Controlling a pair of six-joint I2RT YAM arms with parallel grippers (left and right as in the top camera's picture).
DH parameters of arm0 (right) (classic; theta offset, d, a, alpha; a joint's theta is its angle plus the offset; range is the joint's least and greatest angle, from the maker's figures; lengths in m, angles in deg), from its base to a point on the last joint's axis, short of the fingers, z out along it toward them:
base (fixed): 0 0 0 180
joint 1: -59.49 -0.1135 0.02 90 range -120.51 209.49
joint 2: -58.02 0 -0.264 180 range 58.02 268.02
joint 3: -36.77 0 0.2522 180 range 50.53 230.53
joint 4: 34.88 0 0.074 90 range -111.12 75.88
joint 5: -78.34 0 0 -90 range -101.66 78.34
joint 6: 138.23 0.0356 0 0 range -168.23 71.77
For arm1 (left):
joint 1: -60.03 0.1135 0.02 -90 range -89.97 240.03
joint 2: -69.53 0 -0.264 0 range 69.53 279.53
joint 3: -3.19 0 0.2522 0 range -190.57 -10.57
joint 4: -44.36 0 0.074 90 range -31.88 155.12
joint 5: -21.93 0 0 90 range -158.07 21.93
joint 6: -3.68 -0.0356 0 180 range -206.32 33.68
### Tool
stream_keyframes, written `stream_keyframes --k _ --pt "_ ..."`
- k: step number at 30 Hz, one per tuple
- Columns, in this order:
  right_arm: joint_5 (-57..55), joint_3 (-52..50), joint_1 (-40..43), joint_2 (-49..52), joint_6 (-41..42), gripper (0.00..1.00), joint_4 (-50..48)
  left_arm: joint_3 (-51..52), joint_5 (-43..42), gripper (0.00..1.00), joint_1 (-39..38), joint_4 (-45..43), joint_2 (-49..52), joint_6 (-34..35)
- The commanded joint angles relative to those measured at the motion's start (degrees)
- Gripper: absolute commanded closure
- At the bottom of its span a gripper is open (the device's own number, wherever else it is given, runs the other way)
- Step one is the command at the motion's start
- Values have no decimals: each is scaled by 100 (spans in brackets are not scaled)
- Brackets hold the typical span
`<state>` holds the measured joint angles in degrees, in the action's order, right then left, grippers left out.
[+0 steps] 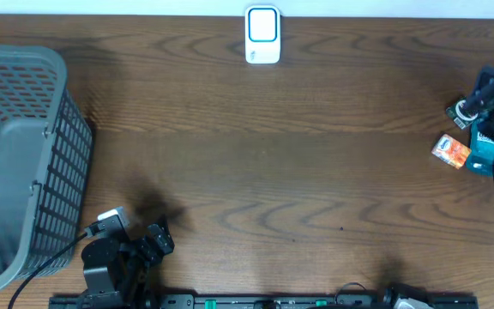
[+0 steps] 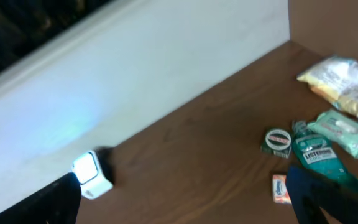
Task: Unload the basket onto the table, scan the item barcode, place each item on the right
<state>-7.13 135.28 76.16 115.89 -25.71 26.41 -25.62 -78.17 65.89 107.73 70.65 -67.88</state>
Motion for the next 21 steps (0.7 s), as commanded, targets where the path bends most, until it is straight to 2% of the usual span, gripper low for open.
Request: stream_keyframes --k 1,10,21 --pt "74 0 -22 -446 -74 1 15 81 52 2 -22 181 -15 -13" --pt "76 -2 -26 -968 -74 1 315 81 55 2 -22 181 -15 -13" --pt "-227 -7 -59 -2371 -76 1 2304 81 52 2 -22 181 -15 -13"
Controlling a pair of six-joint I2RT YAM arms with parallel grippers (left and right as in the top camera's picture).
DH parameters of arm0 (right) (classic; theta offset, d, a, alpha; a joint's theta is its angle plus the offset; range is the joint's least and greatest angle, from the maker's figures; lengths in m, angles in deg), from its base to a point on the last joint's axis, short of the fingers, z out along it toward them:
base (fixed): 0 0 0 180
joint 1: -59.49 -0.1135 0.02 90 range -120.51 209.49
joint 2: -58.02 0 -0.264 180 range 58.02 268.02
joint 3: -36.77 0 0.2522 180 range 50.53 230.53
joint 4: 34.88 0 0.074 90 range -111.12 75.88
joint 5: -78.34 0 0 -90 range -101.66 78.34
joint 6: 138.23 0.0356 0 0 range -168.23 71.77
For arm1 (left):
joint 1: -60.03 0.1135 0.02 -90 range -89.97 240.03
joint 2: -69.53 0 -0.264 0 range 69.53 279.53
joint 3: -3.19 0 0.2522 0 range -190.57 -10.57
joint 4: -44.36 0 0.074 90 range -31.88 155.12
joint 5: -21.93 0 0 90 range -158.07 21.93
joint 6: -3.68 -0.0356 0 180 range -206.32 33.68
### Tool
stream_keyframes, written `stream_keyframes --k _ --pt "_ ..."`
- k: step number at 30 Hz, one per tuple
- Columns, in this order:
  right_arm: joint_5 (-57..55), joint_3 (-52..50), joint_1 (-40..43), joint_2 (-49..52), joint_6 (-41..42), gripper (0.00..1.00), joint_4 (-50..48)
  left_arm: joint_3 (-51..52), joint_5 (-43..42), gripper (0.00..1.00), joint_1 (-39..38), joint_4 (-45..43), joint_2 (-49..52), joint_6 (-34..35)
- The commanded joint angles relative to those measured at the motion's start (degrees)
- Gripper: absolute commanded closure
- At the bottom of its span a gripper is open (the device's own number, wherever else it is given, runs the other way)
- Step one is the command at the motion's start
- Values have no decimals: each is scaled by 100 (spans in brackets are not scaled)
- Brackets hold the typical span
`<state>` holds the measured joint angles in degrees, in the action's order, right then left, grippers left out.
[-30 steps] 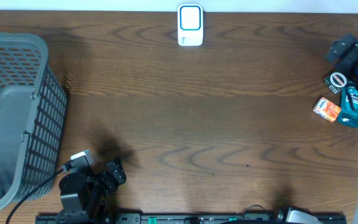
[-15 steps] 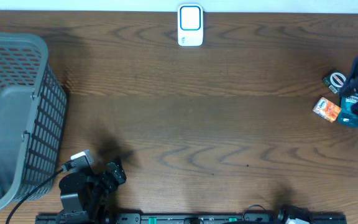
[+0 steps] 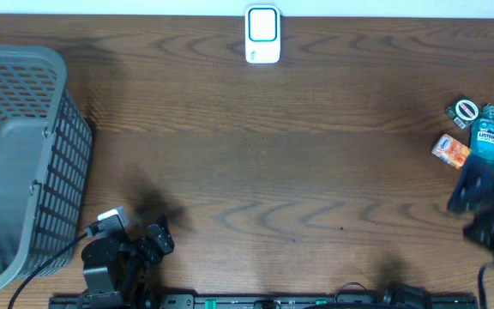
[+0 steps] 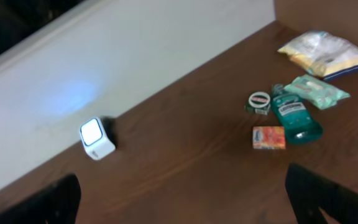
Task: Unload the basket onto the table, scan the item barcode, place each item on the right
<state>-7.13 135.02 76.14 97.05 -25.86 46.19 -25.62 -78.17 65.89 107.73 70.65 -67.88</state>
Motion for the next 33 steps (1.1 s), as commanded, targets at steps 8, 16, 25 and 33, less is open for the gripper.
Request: stream_keyframes --k 8,16,25,33 --pt "-621 -205 -981 -1862 -831 1 654 81 55 2 -22 181 -15 -13" --pt "-931 -1672 -1622 -3526 -990 1 -361 81 52 2 -22 181 -15 -13" --pt "-662 -4531 -1668 -3853 -1578 1 -3814 81 52 2 -22 181 -15 -13" --pt "-177 -6839 -1674 -3871 -1578 1 -6454 81 52 2 -22 181 -15 -13"
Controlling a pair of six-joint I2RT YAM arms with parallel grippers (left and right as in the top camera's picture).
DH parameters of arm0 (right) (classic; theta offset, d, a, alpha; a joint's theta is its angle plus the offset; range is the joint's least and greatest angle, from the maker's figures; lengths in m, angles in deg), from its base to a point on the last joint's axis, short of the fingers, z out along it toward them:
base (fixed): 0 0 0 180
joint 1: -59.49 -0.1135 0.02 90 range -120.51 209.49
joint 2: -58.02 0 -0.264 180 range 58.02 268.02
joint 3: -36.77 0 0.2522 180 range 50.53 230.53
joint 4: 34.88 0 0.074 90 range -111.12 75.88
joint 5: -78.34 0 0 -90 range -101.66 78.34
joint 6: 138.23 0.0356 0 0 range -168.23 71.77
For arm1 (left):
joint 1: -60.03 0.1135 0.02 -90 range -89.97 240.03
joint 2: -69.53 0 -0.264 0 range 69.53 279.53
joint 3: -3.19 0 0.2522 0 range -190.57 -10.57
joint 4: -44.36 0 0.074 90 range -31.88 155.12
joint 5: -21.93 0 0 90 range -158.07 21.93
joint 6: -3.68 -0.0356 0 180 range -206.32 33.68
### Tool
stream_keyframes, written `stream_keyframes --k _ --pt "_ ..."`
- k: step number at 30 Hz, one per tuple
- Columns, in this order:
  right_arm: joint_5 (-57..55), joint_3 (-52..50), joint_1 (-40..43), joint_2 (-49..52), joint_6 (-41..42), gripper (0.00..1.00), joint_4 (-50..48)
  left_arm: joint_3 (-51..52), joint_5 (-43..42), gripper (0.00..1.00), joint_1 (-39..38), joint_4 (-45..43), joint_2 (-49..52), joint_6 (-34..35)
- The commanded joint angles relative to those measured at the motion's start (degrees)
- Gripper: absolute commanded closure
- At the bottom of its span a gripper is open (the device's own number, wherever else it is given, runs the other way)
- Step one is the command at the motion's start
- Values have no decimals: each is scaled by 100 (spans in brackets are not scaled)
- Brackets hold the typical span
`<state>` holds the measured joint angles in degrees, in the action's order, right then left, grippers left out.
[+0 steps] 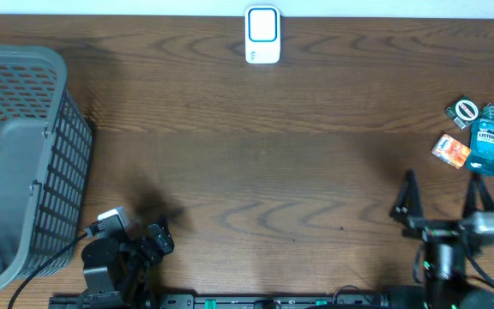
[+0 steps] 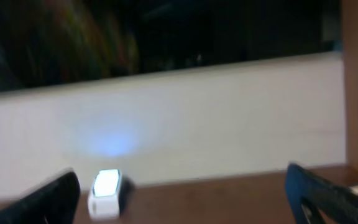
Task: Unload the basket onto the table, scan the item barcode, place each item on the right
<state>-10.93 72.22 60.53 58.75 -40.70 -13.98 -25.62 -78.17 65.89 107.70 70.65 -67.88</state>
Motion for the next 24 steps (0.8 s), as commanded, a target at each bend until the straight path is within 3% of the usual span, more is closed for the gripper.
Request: stream_keyframes --k 1,13,19,24 --pt "205 -739 -114 -42 -94 1 -601 81 52 2 -22 184 -15 -13" --pt "33 -2118 -114 -42 -94 1 -1169 81 52 2 -22 184 -15 -13" --pt "2 -2138 -114 -42 -96 1 -275 81 55 2 -22 184 -15 -13" --pt "4 -2138 -101 -42 -96 1 -284 81 52 2 -22 184 -15 -13"
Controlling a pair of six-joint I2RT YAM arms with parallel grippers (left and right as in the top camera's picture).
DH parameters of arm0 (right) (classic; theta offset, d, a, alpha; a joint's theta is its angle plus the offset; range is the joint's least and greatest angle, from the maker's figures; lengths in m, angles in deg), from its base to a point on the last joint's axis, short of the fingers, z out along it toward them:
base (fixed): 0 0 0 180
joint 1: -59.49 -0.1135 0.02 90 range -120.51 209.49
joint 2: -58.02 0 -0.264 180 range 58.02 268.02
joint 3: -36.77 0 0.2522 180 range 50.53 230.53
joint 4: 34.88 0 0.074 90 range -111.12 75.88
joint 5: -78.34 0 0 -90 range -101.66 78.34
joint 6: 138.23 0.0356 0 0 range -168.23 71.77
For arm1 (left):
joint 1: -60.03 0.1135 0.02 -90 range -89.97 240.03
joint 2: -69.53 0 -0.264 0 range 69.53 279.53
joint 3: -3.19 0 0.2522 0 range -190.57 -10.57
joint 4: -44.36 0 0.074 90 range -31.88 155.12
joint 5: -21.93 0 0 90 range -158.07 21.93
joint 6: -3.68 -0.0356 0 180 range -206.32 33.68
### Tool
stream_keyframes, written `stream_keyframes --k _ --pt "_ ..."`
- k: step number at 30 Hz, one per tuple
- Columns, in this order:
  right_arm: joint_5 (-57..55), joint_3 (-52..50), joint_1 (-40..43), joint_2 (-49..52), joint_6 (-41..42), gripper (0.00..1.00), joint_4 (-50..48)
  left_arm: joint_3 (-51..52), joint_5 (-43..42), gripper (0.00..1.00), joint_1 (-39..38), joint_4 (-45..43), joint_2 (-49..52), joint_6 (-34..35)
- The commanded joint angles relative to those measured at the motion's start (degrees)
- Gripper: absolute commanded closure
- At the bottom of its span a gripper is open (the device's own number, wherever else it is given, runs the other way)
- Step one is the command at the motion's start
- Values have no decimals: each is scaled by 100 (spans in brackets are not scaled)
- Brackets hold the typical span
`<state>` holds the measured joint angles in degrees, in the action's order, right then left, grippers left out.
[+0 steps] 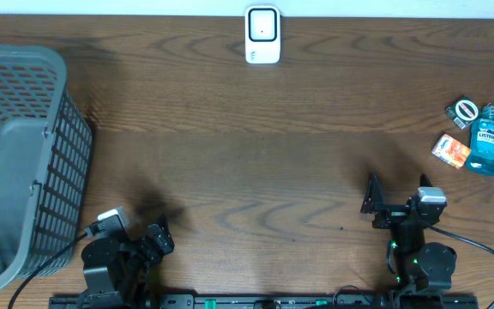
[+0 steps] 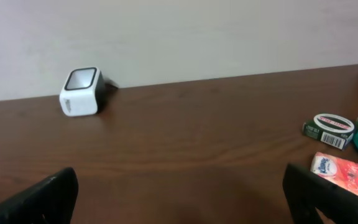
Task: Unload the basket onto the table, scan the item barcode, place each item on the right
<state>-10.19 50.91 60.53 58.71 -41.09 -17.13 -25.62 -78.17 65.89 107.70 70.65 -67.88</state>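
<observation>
The white scanner point(image 1: 262, 34) stands at the table's back edge, also in the right wrist view as the scanner point(image 2: 79, 92) against the wall. The items lie at the right edge: an orange box point(image 1: 451, 151), a teal mouthwash bottle point(image 1: 487, 148), a round green tin point(image 1: 464, 111) and a wipes pack. My right gripper point(image 1: 393, 204) sits low near the front edge, left of the items, open and empty; its gripper point(image 2: 182, 211) shows only dark fingertips point(image 2: 42, 199). The orange box point(image 2: 344, 174) and tin point(image 2: 329, 124) lie ahead to its right. My left gripper point(image 1: 157, 236) is folded at the front left.
A large grey mesh basket point(image 1: 50, 137) fills the left side of the table. A cable runs from the left arm along the basket's front. The pale wall point(image 2: 197, 37) rises directly behind the scanner.
My right gripper has shifted left along the front edge and now points low across the table. The scanner's face has gone from blue to white. The items and left arm are unmoved.
My right gripper was open over the items at the right edge. Then it was drawn back toward the front right, empty, with the items left in place. Later it stood at the front facing the wall, and now it sits low there.
</observation>
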Motion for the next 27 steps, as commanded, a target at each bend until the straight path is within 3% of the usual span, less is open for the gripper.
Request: stream_keyframes --k 1,27 --pt "-70 -7 -98 -37 -55 1 28 81 52 2 -22 184 -15 -13" --pt "-70 -7 -98 -37 -55 1 28 81 -11 2 -22 -26 -44 -7"
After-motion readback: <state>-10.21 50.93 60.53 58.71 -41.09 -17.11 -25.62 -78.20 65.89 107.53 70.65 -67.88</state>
